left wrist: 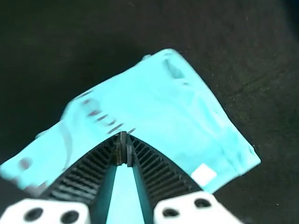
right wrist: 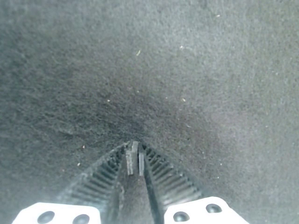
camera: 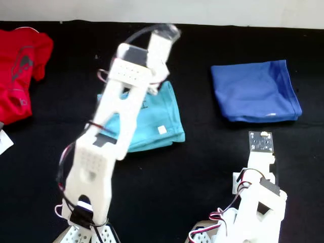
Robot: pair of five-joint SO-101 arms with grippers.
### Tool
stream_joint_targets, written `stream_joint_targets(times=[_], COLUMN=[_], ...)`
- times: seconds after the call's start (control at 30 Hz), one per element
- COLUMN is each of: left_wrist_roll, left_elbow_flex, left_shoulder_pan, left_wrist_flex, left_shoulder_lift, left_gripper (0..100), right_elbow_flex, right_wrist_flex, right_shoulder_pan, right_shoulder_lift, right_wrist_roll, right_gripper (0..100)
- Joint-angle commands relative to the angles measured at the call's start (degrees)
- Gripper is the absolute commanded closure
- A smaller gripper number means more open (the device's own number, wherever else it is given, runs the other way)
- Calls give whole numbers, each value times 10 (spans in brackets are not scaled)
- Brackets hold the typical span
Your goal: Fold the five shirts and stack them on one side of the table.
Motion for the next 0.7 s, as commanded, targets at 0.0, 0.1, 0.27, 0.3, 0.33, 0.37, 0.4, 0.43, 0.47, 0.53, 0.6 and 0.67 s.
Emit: stream_joint_targets(times=[0.0,0.1,0.27,0.3,0.33,0.37,0.4,0.43,0.47,0.53,0.6,0.67], left_wrist_roll=[4,5,3,2,2,2,2,2,2,2,2,2], left_elbow_flex=[-7,-7,-7,-7,-7,-7,-7,-7,-7,-11,-36,-65], left_shoulder_pan=[-3,10,9,7,4,3,3,3,3,3,-4,-15], left_wrist_flex=[-60,-110,-218,-236,-251,-262,-267,-269,-267,-265,-246,-205], left_shoulder_lift=[17,42,95,107,116,124,131,135,136,131,111,89], left_gripper=[991,991,991,991,989,989,988,988,988,988,988,988], right_elbow_flex=[16,16,16,16,16,16,16,16,16,16,16,16], right_wrist_flex=[-20,-20,-20,-20,-20,-20,-20,-20,-20,-20,-20,-20], right_shoulder_pan=[0,0,0,0,0,0,0,0,0,0,0,0], right_shoulder_lift=[0,0,0,0,0,0,0,0,0,0,0,0], right_wrist_roll=[4,4,4,4,4,4,4,4,4,4,4,4], right_gripper=[993,993,993,993,993,993,993,993,993,993,993,993])
